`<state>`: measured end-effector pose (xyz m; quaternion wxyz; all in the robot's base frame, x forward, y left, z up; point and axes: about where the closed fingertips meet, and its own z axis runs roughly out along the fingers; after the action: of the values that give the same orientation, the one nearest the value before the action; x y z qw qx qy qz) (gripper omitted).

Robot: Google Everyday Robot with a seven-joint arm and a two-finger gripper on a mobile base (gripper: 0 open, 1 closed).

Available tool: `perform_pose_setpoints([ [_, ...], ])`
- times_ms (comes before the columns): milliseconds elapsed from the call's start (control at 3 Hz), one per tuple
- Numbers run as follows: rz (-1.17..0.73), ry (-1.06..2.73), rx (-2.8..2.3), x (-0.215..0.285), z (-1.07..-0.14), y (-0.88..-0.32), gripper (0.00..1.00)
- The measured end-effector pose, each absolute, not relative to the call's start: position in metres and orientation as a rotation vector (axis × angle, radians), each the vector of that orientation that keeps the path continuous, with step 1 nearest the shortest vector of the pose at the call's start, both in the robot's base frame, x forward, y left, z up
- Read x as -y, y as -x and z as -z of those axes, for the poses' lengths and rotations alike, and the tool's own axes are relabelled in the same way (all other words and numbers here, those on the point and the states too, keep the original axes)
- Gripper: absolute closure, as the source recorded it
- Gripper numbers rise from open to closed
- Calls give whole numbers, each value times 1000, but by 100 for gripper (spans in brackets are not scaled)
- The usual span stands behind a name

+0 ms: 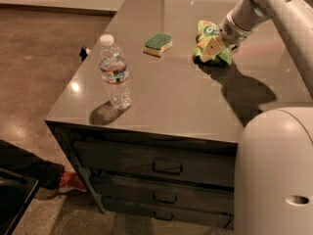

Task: Pick green rice chip bag

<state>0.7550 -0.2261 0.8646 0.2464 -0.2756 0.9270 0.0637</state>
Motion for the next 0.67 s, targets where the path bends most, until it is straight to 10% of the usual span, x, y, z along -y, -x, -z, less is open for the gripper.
perform_pose_setpoints([
  [667,-184,755,-2446,229,-903,-743,100],
])
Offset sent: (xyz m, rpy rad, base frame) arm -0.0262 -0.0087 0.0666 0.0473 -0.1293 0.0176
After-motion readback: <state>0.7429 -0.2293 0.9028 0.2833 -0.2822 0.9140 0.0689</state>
